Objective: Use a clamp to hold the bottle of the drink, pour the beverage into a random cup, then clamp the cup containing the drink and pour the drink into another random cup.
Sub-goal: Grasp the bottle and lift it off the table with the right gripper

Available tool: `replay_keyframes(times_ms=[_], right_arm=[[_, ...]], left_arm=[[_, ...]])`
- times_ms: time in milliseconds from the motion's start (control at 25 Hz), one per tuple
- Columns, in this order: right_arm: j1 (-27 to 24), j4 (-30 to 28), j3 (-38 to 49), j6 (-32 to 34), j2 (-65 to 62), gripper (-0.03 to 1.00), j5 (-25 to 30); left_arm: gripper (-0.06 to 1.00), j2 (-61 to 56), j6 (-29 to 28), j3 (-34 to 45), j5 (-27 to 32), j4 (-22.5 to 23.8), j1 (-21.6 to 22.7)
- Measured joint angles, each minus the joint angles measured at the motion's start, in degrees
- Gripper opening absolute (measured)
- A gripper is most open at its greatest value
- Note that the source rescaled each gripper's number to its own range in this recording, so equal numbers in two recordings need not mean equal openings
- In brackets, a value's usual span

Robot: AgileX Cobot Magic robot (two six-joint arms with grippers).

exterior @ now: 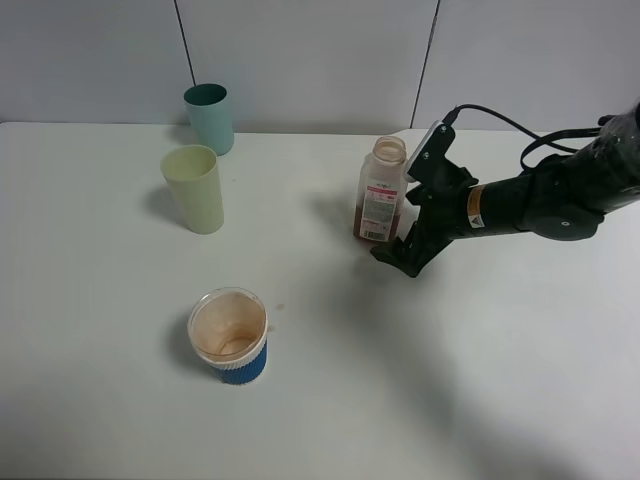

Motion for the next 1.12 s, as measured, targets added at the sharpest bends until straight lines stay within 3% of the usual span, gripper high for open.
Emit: replay_keyframes(times_ms=[280,1040,1120], right_arm=[[0.0,0.8,-0.4,0.0,1.7,1.0,-3.7],[0.0,1.6,-4.5,0.0,3.0,1.0,-4.6],[0.0,1.8,-4.5,0.0,3.3,0.96,-5.5]], left_arm=[[0.98,0.0,0.0,0.0,0.0,0.0,0.0],[0.98,0.0,0.0,0.0,0.0,0.0,0.0],[0.98,0.0,0.0,0.0,0.0,0.0,0.0]])
